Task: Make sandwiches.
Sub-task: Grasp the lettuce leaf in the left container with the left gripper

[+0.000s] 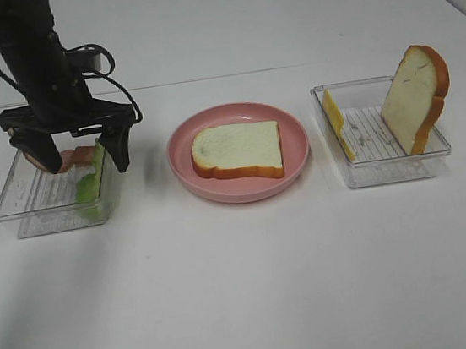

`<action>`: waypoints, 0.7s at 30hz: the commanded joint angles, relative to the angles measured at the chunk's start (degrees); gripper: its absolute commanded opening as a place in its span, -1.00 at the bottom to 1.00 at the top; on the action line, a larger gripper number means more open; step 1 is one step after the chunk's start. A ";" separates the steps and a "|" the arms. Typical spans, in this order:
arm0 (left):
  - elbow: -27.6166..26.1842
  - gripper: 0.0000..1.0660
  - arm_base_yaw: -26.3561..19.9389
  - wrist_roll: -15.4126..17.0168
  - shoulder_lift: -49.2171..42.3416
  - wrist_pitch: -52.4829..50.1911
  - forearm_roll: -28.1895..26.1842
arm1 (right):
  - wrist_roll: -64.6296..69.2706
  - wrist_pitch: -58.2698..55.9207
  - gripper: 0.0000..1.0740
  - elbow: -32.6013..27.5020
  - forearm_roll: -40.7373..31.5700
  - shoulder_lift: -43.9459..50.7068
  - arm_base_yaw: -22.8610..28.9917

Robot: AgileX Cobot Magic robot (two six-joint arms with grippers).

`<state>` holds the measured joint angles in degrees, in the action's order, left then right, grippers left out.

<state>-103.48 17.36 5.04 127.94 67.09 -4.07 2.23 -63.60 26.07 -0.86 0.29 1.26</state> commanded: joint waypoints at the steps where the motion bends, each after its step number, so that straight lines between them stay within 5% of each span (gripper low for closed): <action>1: 0.34 0.48 0.06 0.40 0.11 -0.34 -0.29 | -0.23 0.63 0.83 -0.17 -0.17 1.38 -0.23; 3: 0.34 0.18 0.06 0.74 0.11 -0.40 -0.23 | -0.23 0.63 0.83 -0.17 -0.17 1.38 -0.23; 8: 0.34 -0.05 0.06 1.32 0.11 -0.40 0.06 | -0.23 0.63 0.83 -0.17 -0.17 1.38 -0.23; 21: 0.34 -0.08 0.06 1.32 0.11 -0.23 0.06 | -0.23 0.63 0.83 -0.17 -0.17 1.38 -0.23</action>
<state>-103.48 17.36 5.84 127.94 67.04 -4.07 2.23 -63.60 26.07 -0.86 0.29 1.26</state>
